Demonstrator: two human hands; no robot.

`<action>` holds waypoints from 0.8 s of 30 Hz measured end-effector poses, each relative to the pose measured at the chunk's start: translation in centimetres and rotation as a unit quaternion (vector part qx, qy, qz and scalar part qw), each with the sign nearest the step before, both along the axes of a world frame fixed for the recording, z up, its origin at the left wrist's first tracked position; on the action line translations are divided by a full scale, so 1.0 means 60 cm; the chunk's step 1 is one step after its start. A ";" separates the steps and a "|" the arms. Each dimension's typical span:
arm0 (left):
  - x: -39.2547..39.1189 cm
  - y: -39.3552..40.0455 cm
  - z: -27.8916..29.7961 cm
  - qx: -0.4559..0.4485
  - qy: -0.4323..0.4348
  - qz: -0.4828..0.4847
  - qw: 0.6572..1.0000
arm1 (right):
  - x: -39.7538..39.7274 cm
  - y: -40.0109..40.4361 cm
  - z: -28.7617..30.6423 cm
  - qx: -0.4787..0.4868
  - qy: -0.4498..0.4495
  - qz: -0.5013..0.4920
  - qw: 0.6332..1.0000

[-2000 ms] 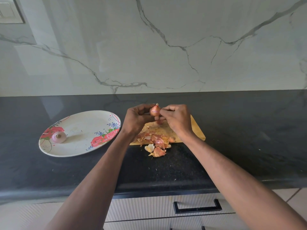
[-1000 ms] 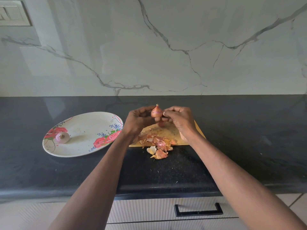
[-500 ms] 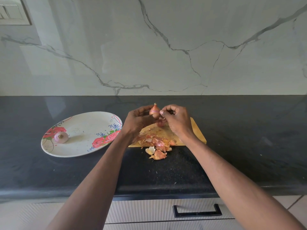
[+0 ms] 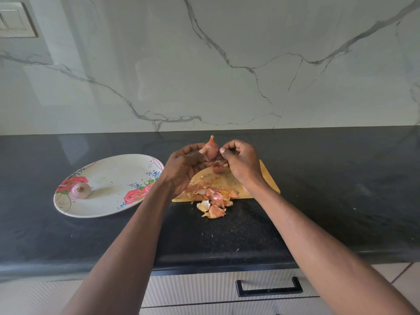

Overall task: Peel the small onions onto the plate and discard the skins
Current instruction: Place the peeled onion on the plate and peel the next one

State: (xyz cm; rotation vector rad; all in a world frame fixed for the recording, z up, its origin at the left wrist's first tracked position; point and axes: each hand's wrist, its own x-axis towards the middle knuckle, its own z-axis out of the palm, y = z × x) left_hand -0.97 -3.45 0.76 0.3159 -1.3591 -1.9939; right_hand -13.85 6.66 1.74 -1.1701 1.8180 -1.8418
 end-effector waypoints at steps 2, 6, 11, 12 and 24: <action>-0.001 0.004 0.002 0.000 -0.002 0.011 1.000 | 0.001 0.000 -0.001 0.000 -0.001 0.008 1.000; -0.001 0.001 0.003 0.014 -0.010 0.026 1.000 | 0.003 -0.002 -0.001 0.008 0.015 0.017 1.000; -0.001 -0.003 0.002 0.039 -0.013 0.018 0.999 | 0.001 -0.006 -0.003 0.014 0.009 0.017 1.000; -0.001 -0.003 0.002 0.042 -0.012 0.015 0.999 | 0.001 -0.006 -0.003 0.014 0.007 0.019 1.000; -0.001 -0.011 -0.002 0.104 -0.018 0.026 0.994 | -0.001 -0.006 -0.002 0.005 -0.027 0.034 0.999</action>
